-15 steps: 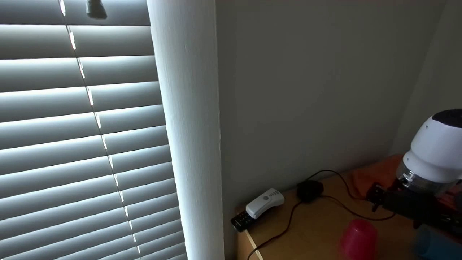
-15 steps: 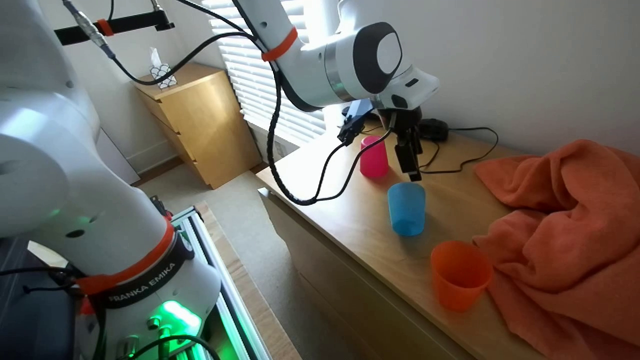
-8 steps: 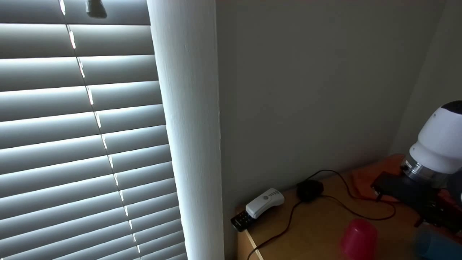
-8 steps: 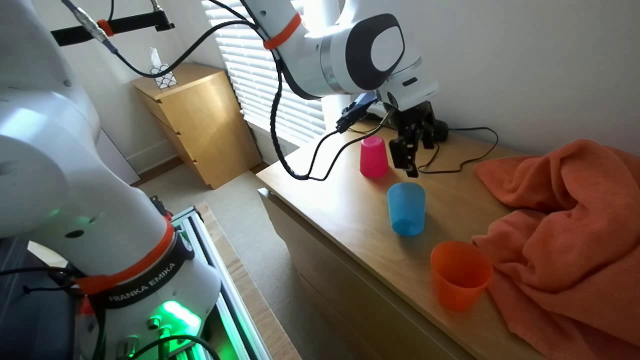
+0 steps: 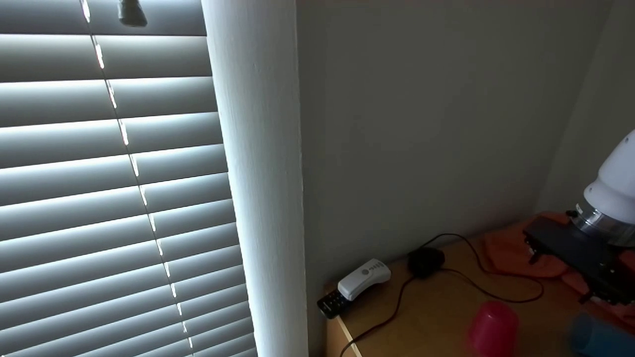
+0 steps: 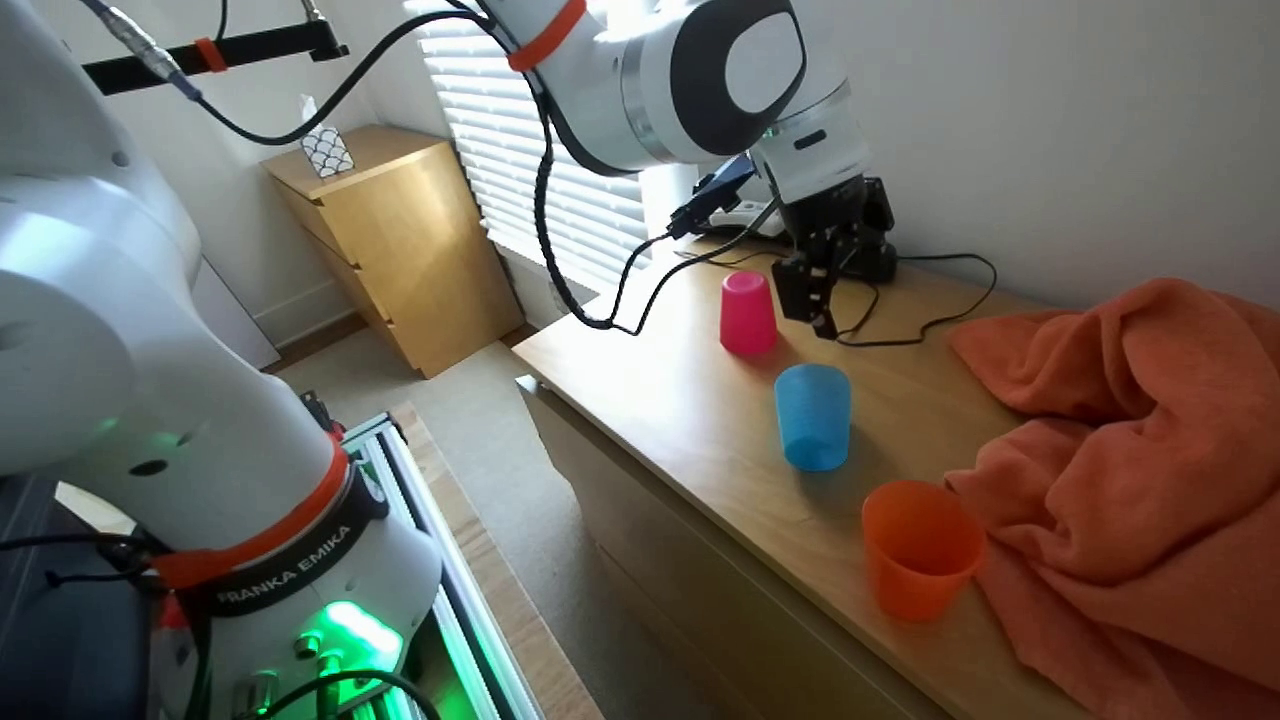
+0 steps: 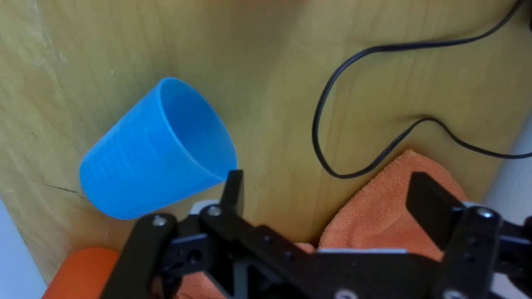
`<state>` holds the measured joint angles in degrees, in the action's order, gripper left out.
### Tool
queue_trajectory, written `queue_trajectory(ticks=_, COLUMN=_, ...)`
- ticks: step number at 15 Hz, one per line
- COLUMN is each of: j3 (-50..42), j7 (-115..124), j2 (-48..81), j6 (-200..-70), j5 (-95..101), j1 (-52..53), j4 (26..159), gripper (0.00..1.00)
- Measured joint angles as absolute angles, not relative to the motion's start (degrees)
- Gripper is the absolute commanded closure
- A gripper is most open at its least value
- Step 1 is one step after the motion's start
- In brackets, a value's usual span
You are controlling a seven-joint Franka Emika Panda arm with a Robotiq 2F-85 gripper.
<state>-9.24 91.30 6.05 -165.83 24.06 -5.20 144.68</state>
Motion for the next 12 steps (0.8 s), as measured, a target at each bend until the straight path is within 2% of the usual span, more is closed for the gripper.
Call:
queue_trajectory(ticks=6, j3=-10.6, j7=97.1, j2=6.2, j6=-155.3, j5=17.3, j1=-5.2, j4=144.1, gripper=0.00)
queue_trajectory(ticks=12, j3=-11.8, j7=100.0, j2=6.9, j6=-152.5, j5=12.8, j1=-5.8, j4=144.2, gripper=0.00)
